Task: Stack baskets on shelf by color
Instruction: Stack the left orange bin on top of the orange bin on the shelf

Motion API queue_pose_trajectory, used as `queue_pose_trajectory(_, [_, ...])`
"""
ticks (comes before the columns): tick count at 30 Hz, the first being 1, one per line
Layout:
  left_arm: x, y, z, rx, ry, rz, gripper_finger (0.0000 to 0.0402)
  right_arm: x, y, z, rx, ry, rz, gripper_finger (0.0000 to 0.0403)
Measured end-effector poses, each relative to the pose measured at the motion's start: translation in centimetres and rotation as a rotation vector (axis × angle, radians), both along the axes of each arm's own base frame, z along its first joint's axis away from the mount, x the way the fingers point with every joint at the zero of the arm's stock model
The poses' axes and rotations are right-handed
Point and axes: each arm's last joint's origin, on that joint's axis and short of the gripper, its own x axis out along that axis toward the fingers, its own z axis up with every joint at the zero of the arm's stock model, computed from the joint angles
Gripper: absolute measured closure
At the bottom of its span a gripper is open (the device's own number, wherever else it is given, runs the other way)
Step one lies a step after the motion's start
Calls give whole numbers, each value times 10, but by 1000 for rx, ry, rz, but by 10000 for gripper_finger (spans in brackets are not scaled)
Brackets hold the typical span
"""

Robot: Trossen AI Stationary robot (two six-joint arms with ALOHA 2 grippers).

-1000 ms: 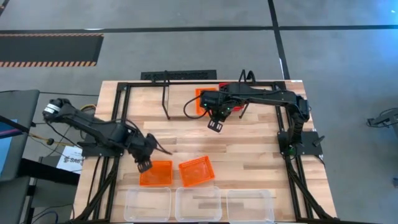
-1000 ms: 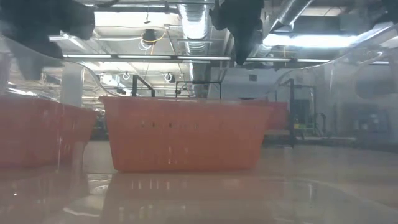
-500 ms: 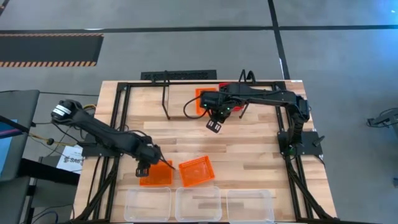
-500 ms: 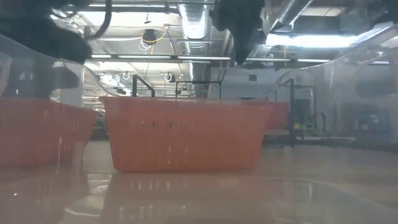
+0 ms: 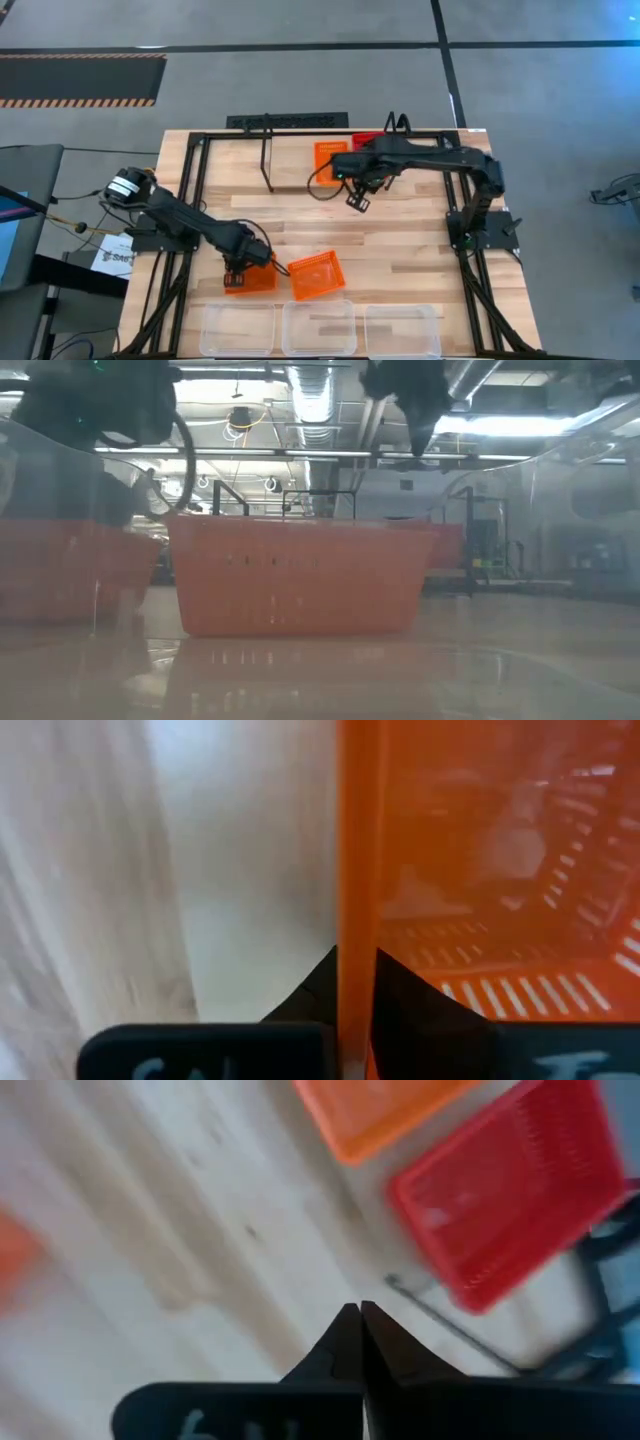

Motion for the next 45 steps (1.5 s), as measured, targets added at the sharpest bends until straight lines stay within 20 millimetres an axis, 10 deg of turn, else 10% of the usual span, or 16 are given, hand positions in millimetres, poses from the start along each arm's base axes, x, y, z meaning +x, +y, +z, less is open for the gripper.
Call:
queue_pose_trajectory(10, [32, 21, 33, 36, -169, 78, 401, -107, 7, 92, -177, -403, -254, 401])
queue_pose_trajectory(17, [61, 47, 75, 81, -298, 175, 401, -170, 27, 119, -185, -627, -314, 402])
queue_pose_trajectory(31, [87, 156, 229, 362, -741, 555, 401, -168, 41, 56, -224, -444, -307, 402])
queue_pose_trajectory(45, [103, 190, 223, 251, -865, 849, 401, -164, 39, 18, -345, -376, -411, 403])
